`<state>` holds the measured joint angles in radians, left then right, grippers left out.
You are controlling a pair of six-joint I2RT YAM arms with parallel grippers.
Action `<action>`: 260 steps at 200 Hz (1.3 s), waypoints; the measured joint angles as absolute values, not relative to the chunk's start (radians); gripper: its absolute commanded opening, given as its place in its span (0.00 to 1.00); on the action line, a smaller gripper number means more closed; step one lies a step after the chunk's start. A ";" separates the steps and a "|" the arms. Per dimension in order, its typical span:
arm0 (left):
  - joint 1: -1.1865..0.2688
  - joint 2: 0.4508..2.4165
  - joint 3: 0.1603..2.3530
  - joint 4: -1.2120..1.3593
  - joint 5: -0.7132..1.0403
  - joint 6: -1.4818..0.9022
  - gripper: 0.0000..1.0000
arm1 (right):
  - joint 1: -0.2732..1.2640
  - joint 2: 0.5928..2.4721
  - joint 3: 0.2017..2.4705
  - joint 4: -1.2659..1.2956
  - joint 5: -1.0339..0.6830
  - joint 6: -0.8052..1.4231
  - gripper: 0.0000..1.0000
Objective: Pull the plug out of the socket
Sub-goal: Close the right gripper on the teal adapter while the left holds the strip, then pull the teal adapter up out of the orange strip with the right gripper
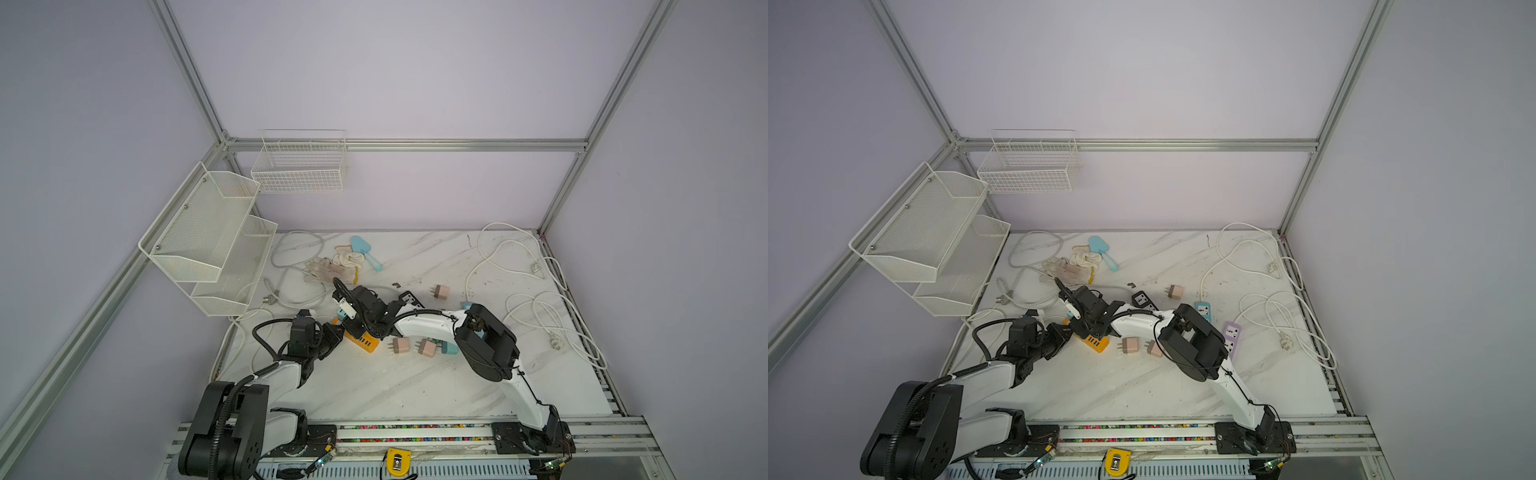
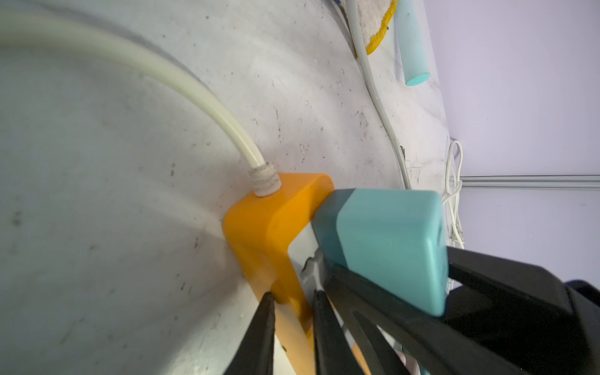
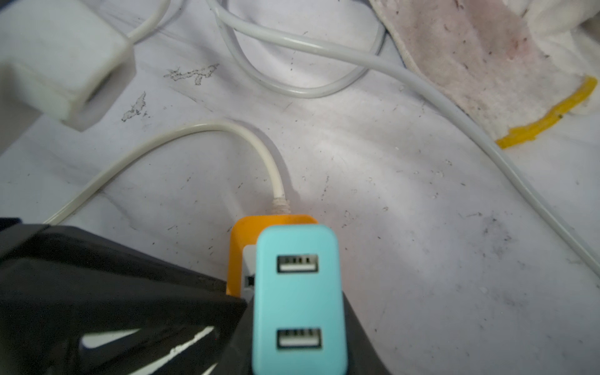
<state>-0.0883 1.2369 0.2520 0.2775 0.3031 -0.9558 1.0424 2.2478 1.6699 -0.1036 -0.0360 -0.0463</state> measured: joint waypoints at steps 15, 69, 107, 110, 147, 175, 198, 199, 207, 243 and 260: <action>-0.089 1.237 0.252 0.278 0.303 -0.956 0.20 | 1.046 2.248 1.670 -0.103 -0.019 -0.047 0.06; -0.089 1.242 0.252 0.283 0.304 -0.958 0.20 | 1.022 2.248 1.670 -0.105 -0.048 -0.035 0.06; -0.089 1.243 0.252 0.284 0.304 -0.958 0.20 | 1.045 2.248 1.674 -0.110 -0.018 -0.038 0.01; -0.089 1.243 0.252 0.284 0.304 -0.958 0.20 | 1.045 2.248 1.674 -0.110 -0.017 -0.038 0.01; -0.089 1.242 0.252 0.284 0.304 -0.959 0.20 | 1.033 2.247 1.673 -0.110 -0.019 -0.035 0.01; -0.091 1.245 0.252 0.290 0.303 -0.960 0.20 | 1.029 2.244 1.673 -0.113 -0.018 -0.035 0.00; -0.092 1.246 0.252 0.291 0.303 -0.961 0.19 | 1.040 2.244 1.673 -0.113 -0.015 -0.036 0.00; -0.092 1.246 0.252 0.291 0.303 -0.961 0.19 | 1.040 2.244 1.673 -0.113 -0.015 -0.036 0.00; -0.092 1.246 0.252 0.291 0.303 -0.962 0.19 | 1.043 2.244 1.671 -0.110 -0.014 -0.035 0.00; -0.092 1.244 0.252 0.290 0.302 -0.968 0.19 | 1.032 2.220 1.643 -0.087 -0.014 -0.031 0.00; -0.092 1.244 0.252 0.290 0.302 -0.970 0.19 | 1.018 2.194 1.634 -0.088 -0.022 -0.027 0.00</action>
<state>-0.0921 1.2442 0.2520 0.2901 0.3019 -0.9695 1.0183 2.1944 1.6341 -0.0875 -0.0223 -0.0273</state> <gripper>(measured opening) 0.190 0.304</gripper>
